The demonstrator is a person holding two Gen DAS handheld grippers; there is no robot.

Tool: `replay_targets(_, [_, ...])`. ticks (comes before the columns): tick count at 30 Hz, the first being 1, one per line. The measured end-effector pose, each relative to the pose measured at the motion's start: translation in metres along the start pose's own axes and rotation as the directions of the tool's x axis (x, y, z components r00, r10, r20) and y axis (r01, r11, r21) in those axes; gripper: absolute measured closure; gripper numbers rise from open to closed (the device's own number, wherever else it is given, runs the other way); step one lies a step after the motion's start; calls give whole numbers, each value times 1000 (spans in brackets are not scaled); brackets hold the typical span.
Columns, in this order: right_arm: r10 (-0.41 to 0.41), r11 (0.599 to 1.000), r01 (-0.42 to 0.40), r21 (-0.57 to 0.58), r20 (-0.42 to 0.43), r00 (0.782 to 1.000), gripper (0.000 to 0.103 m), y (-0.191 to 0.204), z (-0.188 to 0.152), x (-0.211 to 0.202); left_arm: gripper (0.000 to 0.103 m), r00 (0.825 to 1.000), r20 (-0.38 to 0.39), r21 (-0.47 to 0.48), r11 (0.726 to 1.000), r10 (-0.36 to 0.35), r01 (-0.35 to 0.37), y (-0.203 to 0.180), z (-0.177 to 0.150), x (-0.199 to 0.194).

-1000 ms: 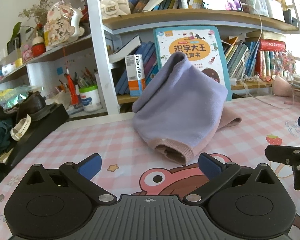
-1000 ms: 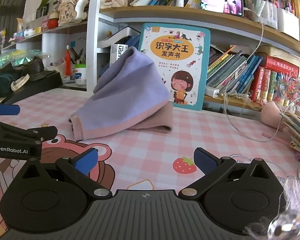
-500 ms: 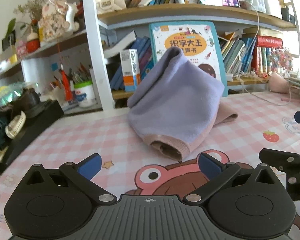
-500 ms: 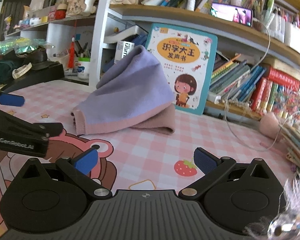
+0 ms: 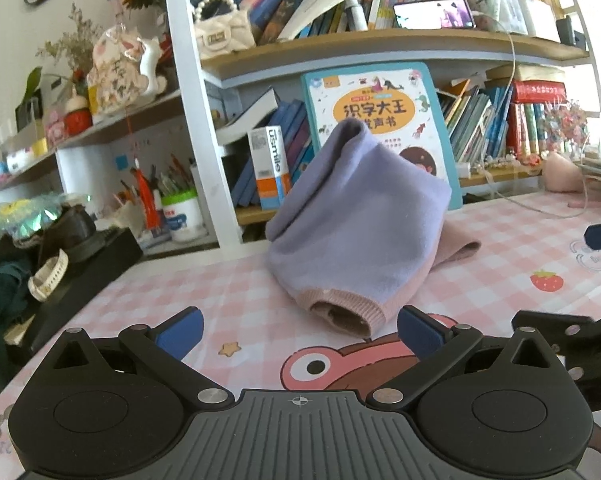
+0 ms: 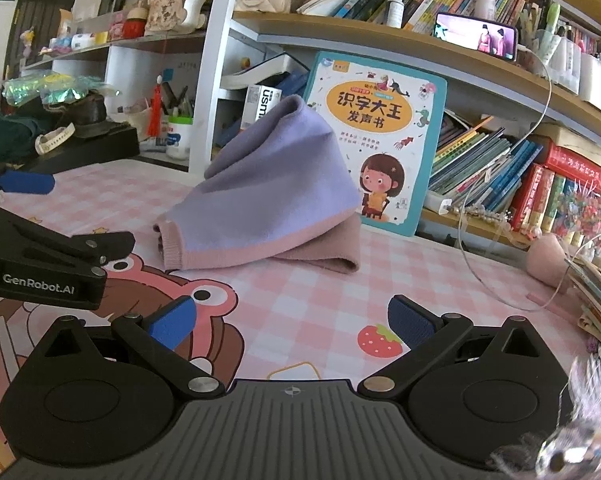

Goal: Fold clothes

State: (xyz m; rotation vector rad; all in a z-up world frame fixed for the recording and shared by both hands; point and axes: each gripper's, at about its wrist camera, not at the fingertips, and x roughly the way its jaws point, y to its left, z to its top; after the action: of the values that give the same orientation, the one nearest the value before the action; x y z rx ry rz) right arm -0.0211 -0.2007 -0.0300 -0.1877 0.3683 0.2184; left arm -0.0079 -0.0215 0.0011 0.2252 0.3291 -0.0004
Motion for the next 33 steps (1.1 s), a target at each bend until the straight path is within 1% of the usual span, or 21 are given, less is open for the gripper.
replay_targets(5, [0, 1000, 0, 2, -19, 1000, 0, 0, 0, 2, 0, 999, 35, 28, 999, -17, 16, -4, 0, -5])
replay_targets(7, [-4, 1000, 4, 11, -22, 1000, 0, -2, 0, 2, 0, 998, 43, 36, 998, -43, 42, -5, 1, -6])
replay_targets(9, [-4, 1000, 5, 20, -25, 1000, 0, -4, 0, 3, 0, 998, 36, 31, 998, -57, 55, -3, 1, -4])
replay_targets(13, [10, 1000, -10, 23, -30, 999, 0, -5, 1, 3, 0, 998, 4, 7, 998, -58, 58, 0, 2, 2])
replay_targets(16, [3, 1000, -3, 12, -25, 1000, 0, -3, 1, 2, 0, 998, -13, 8, 998, -60, 60, -1, 1, 5])
replay_targets(18, [8, 1000, -8, 7, -24, 1000, 0, -2, 2, 2, 0, 998, -12, 18, 998, -65, 65, -2, 0, 4])
replay_targets(20, [20, 1000, -20, 1, -28, 999, 0, -1, 2, 3, 0, 999, -2, 27, 998, -51, 51, -4, -1, 1])
replay_targets(23, [48, 999, -49, -22, -52, 998, 1, 3, 3, 8, 0, 1000, 27, 27, 1000, -12, 12, -5, -2, -4])
replay_targets(25, [66, 997, -69, -37, -68, 996, 3, 5, 3, 11, 0, 999, 50, 10, 1000, 11, -11, -2, -2, -8])
replay_targets(28, [92, 993, -98, -68, -90, 992, 3, 10, 4, 16, 0, 999, 50, -22, 1000, 23, -22, 4, -2, -8])
replay_targets(30, [108, 983, -121, -139, -97, 989, 3, 20, 8, 24, 0, 999, 40, -42, 999, 26, -25, 7, -1, -6])
replay_targets(33, [139, 956, -160, -244, -102, 985, 3, 37, 14, 37, 0, 999, 28, -81, 996, 32, -30, 14, -1, -4])
